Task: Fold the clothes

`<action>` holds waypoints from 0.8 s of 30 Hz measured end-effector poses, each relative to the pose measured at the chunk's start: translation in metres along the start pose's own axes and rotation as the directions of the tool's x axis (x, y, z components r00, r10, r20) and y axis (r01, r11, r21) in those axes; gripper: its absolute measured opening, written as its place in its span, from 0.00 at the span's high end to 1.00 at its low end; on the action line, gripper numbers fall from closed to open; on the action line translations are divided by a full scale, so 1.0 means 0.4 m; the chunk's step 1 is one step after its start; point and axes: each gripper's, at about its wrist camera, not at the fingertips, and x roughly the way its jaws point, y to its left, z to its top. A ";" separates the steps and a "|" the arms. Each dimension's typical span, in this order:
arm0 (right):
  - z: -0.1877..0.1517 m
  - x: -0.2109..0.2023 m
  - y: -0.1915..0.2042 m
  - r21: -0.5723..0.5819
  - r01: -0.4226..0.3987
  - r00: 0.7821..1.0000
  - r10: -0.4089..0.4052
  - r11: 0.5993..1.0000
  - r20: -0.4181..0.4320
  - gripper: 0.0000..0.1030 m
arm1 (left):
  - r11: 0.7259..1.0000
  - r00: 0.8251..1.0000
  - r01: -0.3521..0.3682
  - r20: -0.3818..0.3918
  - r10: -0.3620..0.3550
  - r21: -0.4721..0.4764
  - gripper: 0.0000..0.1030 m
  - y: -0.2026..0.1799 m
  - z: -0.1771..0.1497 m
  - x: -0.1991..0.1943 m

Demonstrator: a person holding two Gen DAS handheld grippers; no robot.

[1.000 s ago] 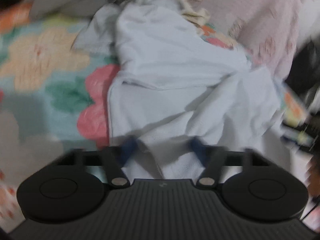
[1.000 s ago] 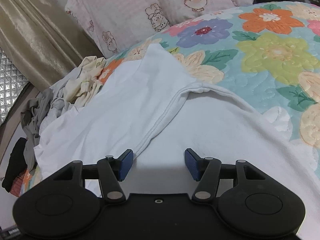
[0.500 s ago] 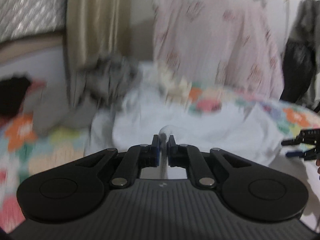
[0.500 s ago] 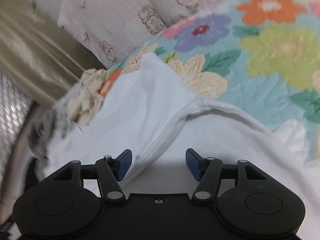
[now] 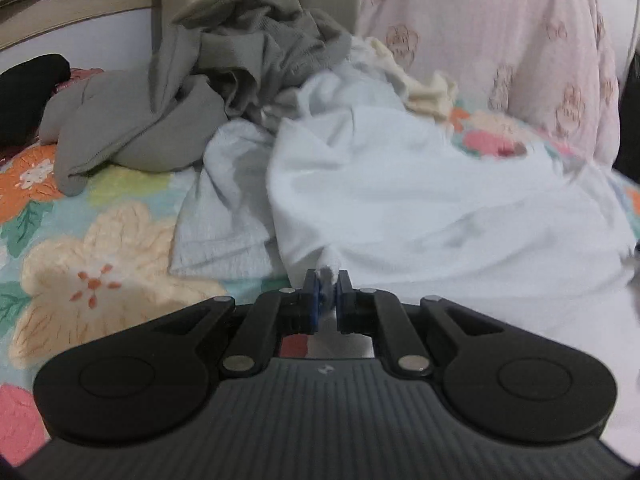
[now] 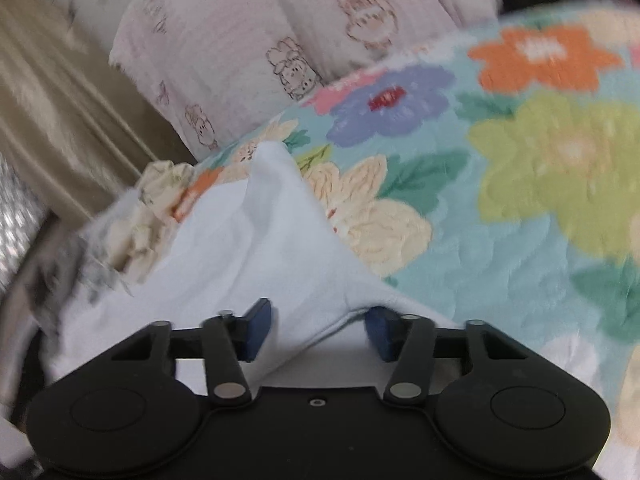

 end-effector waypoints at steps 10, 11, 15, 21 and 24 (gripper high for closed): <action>0.002 -0.030 -0.008 -0.076 0.147 0.986 -0.139 0.986 0.093 0.92 | 0.985 0.992 -0.045 -0.112 0.065 0.169 0.89 -0.055 -0.027 0.012; -0.002 -0.025 -0.015 -0.066 0.147 0.986 -0.141 0.987 0.087 0.92 | 0.982 0.991 -0.052 -0.110 0.073 0.181 0.89 -0.056 -0.033 0.016; 0.000 -0.032 0.024 -0.150 0.203 0.978 -0.192 0.968 0.085 0.92 | 0.985 0.995 -0.051 -0.081 0.065 0.166 0.89 -0.064 -0.009 -0.047; 0.023 -0.058 0.090 -0.292 0.328 0.935 -0.353 0.899 -0.035 0.58 | 1.000 0.991 -0.004 -0.137 0.006 0.020 0.87 0.007 -0.015 -0.052; 0.025 -0.064 0.087 -0.310 0.312 0.943 -0.332 0.898 -0.012 0.49 | 0.998 0.987 -0.007 -0.161 -0.003 -0.059 0.83 0.037 -0.021 -0.021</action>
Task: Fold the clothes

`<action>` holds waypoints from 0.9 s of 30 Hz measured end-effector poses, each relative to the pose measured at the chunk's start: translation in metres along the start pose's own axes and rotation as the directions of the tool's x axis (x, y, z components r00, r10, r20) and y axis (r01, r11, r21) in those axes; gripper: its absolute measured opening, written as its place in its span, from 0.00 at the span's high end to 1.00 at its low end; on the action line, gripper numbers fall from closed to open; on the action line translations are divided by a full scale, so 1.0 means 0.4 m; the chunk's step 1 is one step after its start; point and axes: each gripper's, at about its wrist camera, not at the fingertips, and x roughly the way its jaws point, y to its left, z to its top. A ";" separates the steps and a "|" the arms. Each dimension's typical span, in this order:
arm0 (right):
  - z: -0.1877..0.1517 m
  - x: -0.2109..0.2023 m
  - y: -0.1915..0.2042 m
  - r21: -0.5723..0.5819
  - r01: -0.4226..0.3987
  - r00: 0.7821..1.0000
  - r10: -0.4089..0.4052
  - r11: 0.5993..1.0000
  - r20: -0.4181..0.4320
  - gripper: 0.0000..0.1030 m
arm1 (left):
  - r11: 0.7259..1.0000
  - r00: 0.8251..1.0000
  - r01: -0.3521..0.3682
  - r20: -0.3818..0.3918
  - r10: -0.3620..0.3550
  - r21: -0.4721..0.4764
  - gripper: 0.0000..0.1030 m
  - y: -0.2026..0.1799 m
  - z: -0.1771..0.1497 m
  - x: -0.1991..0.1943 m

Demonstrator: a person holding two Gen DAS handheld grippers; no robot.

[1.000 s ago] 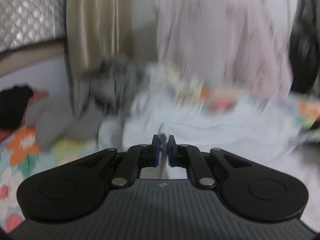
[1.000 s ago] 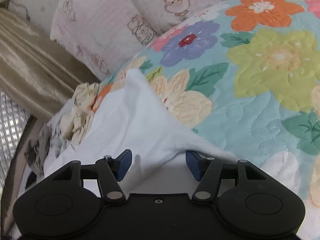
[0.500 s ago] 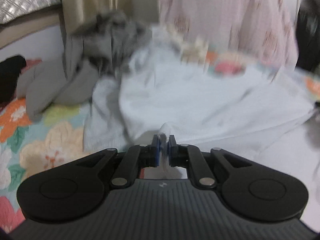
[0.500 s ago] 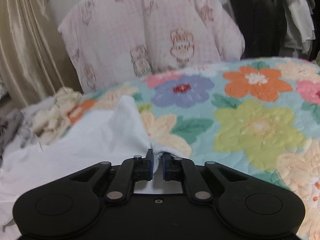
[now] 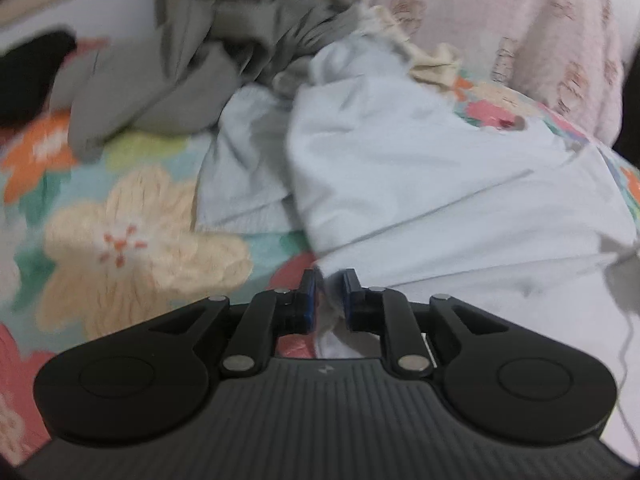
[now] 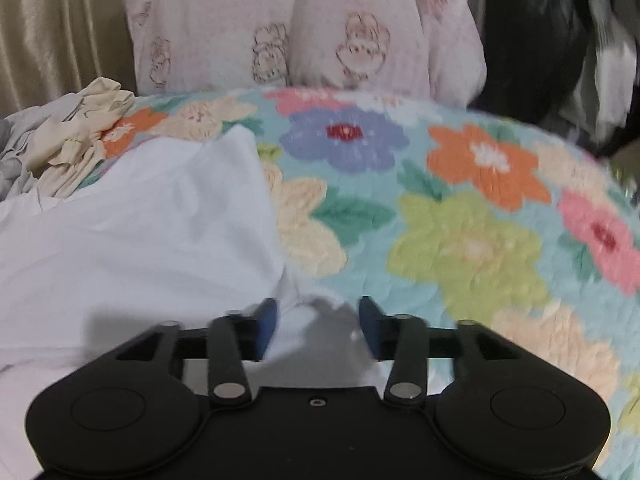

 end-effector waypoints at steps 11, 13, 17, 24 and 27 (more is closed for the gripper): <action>-0.015 -0.004 0.084 -0.109 -0.137 0.990 0.133 0.985 -0.045 0.49 | 0.950 0.950 0.312 0.007 -0.312 -0.004 0.69 -0.016 0.005 -0.062; -0.018 -0.019 0.117 -0.141 -0.169 0.986 0.166 0.976 -0.032 0.49 | 0.952 0.953 0.303 -0.032 -0.302 0.036 0.67 -0.055 -0.008 -0.050; -0.044 -0.014 0.178 -0.218 -0.205 0.978 0.208 0.954 -0.009 0.49 | 0.969 0.967 0.233 -0.130 -0.221 0.086 0.70 -0.092 -0.042 0.004; -0.096 -0.031 0.275 -0.405 -0.299 0.953 0.295 0.864 -0.074 0.43 | 0.996 0.982 0.082 -0.167 -0.085 -0.024 0.93 -0.005 -0.078 -0.030; -0.118 -0.044 0.297 -0.426 -0.316 0.949 0.290 0.848 -0.126 0.42 | 0.996 0.984 0.075 -0.157 -0.082 -0.048 0.93 -0.006 -0.088 -0.048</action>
